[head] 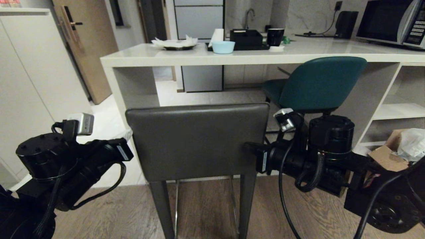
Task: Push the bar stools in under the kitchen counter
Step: Push the gray chair back under the dining table
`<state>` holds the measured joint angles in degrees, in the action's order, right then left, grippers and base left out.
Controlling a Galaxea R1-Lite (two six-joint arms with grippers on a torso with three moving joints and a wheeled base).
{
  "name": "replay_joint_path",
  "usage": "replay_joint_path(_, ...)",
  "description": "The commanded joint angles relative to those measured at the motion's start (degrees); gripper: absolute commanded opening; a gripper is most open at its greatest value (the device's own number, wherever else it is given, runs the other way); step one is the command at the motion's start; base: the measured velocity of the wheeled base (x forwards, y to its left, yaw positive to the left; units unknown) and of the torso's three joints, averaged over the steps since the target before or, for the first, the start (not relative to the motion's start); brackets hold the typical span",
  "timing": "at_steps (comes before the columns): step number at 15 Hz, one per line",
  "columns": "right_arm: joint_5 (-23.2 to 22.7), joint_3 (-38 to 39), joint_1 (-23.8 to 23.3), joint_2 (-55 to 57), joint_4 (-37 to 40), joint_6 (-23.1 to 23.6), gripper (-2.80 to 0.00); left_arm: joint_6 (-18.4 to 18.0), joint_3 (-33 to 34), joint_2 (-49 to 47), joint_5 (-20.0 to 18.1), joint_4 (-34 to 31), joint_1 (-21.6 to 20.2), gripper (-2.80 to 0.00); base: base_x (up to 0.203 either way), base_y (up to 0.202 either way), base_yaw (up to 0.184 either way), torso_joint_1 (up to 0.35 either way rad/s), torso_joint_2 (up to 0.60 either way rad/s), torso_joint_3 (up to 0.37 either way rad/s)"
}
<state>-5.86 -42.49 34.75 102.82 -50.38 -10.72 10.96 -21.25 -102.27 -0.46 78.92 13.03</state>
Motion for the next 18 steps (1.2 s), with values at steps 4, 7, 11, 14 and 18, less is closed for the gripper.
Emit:
replay_joint_path(4,0.0,5.4,-0.5,-4.9,-0.9,-0.1,-2.8,0.2,7.1,6.7,-0.2,0.3,0.0,-2.8,0.0,0.0,0.0,0.0,0.0,0.0)
replay_joint_path(7,0.0,9.7,-1.3,-9.2,-0.9,-0.1,-2.8,0.2,9.9,8.8,-0.8,0.3,-1.8,-2.8,0.0,0.0,0.0,0.0,0.0,0.0)
replay_joint_path(11,0.0,12.6,-3.7,-13.6,-0.6,1.1,-2.8,0.2,6.7,7.5,-4.3,0.3,-4.7,-2.8,0.0,0.0,0.0,0.0,0.0,0.0)
replay_joint_path(14,0.0,12.5,-7.1,-15.0,-0.3,4.6,-2.8,-0.2,3.3,6.5,-4.2,-0.1,-4.8,-2.8,0.0,0.0,0.0,0.0,0.0,0.0)
replay_joint_path(18,-0.5,11.9,-9.9,-13.0,-0.6,5.4,-2.8,-1.2,2.9,4.1,-4.0,0.3,-4.7,-2.8,0.0,0.0,0.0,0.0,0.0,0.0)
